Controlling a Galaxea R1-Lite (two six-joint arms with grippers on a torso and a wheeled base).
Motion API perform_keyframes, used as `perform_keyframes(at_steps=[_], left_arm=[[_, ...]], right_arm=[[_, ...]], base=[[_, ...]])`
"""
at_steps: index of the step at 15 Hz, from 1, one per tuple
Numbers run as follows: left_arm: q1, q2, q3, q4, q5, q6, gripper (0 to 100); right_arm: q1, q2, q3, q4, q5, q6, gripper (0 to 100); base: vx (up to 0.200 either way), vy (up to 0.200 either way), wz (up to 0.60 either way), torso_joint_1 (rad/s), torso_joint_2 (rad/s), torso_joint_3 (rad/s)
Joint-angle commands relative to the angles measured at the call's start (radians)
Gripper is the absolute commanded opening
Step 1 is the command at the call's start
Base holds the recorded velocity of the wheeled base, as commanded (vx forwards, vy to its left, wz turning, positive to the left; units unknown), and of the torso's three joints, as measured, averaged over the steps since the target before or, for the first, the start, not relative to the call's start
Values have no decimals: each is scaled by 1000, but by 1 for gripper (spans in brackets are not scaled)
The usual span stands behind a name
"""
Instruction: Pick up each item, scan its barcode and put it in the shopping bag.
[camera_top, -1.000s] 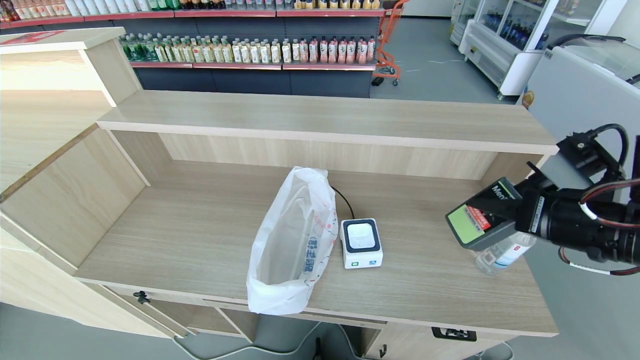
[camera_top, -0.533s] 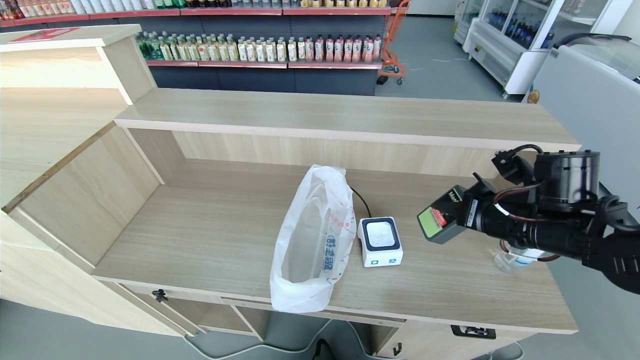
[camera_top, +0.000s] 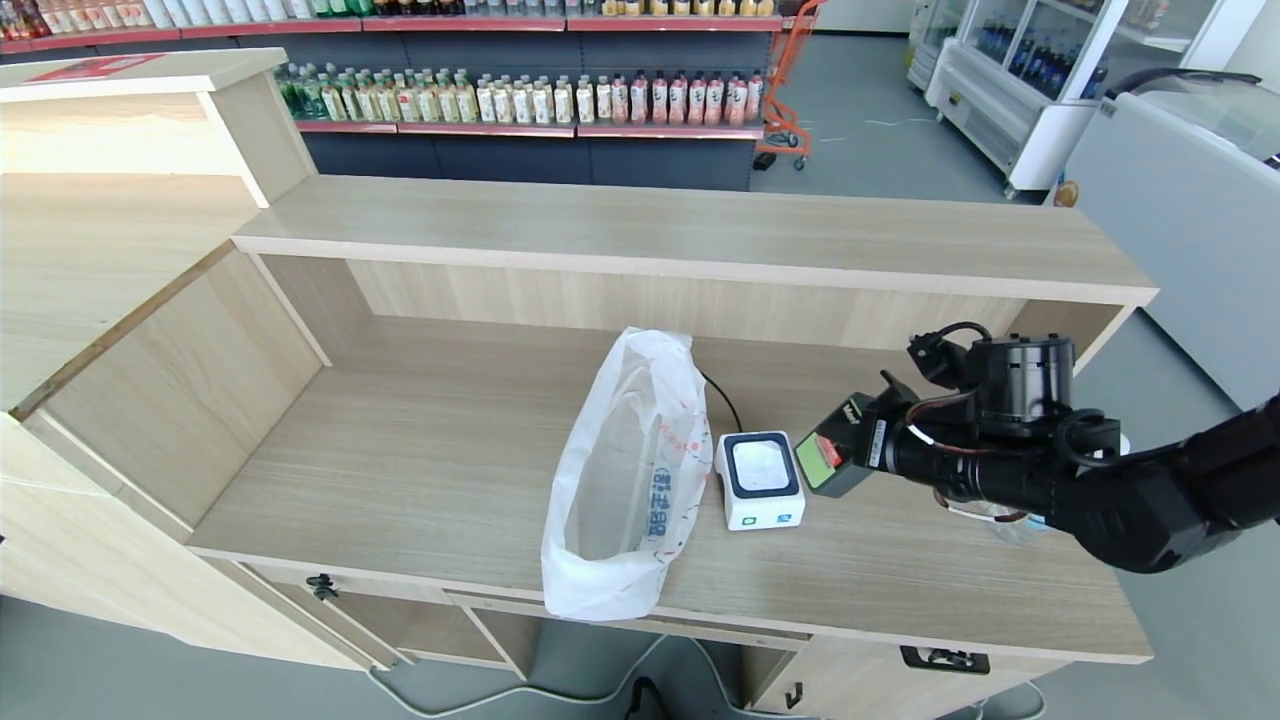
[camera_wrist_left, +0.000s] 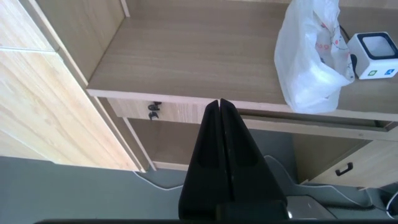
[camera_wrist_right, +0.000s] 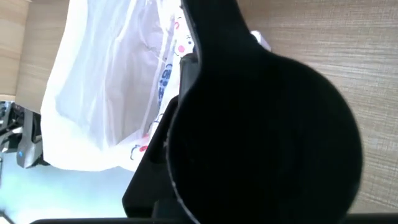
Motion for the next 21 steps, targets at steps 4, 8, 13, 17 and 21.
perform_keyframes(at_steps=[4,8,13,17,21], left_arm=[[0,0,0,0,0,0,0],[0,0,0,0,0,0,0],[0,0,0,0,0,0,0],[0,0,0,0,0,0,0],[0,0,0,0,0,0,0]], right_arm=[[36,137,-105,-11,-3,1,0],[82,205,-194,-5,-4,-2,0],[105,249,-203,-12,-7,-10,0],[93,280,-252,-9,-6,-10,0],[93,309,-294,-6,-6,-10,0]], base=[[0,0,0,0,0,0],[0,0,0,0,0,0],[0,0,0,0,0,0],[0,0,0,0,0,0],[0,0,0,0,0,0]])
